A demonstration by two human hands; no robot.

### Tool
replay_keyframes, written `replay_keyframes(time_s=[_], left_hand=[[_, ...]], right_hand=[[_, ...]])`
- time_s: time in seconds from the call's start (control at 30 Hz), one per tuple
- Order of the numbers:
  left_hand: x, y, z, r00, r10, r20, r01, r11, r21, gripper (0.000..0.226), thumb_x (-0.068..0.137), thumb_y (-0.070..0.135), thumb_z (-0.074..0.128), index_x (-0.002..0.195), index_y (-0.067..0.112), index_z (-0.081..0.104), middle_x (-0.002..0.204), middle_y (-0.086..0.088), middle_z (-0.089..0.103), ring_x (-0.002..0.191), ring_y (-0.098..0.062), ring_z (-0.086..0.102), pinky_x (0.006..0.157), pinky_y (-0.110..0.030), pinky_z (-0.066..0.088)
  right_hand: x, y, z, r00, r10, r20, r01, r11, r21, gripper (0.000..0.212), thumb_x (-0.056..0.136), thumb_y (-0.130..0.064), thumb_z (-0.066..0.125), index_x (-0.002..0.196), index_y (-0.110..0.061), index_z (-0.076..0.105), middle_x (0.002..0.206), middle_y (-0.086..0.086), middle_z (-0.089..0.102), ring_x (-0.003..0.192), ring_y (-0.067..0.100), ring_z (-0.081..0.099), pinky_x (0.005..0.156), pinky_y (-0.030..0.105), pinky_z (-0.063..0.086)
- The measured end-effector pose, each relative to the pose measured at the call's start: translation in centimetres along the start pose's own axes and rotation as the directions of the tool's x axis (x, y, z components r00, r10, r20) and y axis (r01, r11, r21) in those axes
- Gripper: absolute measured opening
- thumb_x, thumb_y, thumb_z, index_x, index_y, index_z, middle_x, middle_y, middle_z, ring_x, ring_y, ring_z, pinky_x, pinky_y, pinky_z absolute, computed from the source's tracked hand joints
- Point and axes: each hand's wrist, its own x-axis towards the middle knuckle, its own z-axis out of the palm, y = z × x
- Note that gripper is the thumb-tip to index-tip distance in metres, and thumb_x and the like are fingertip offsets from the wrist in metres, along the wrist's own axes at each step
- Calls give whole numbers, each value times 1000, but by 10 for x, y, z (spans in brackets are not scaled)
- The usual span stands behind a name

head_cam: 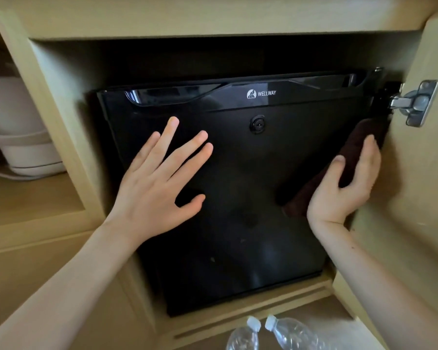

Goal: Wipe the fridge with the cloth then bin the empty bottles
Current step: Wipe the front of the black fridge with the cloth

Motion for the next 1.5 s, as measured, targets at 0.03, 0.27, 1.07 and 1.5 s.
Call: replay_keyframes(time_s=[0.03, 0.27, 1.07, 1.5], left_hand=[[0, 0, 1, 1000, 5, -6, -5, 1000, -12, 76, 87, 45, 60, 153, 20, 35, 162, 5, 26, 154, -30, 12, 125, -41, 8], [-1, 7, 6, 999, 45, -5, -46, 998, -35, 72, 90, 39, 54, 154, 14, 33, 163, 4, 24, 153, -25, 18, 125, -40, 11], [-2, 8, 10, 996, 90, -14, -90, 996, -20, 71, 90, 39, 49, 155, 14, 32, 164, 2, 24, 152, -25, 21, 124, -43, 12], [-2, 12, 6, 997, 77, 17, -77, 997, -16, 70, 91, 38, 50, 154, 14, 32, 163, 0, 26, 153, -25, 16, 125, -44, 10]], right_hand=[[-8, -5, 2, 997, -69, 40, 69, 998, -7, 45, 100, -7, 52, 144, 1, 47, 149, 13, 45, 142, 22, 39, 119, 30, 27], [-65, -10, -6, 544, -659, 519, 675, 712, 196, 50, 99, -10, 55, 147, -14, 42, 151, 8, 43, 148, 22, 33, 121, 39, 26], [-38, 6, -14, 547, -613, 570, 632, 749, 198, 48, 101, -10, 54, 148, -13, 43, 153, 8, 43, 148, 22, 32, 122, 42, 24], [-33, 13, -11, 931, -276, 240, 297, 953, -56, 42, 103, -15, 48, 144, -8, 48, 148, 14, 48, 142, 20, 39, 121, 36, 29]])
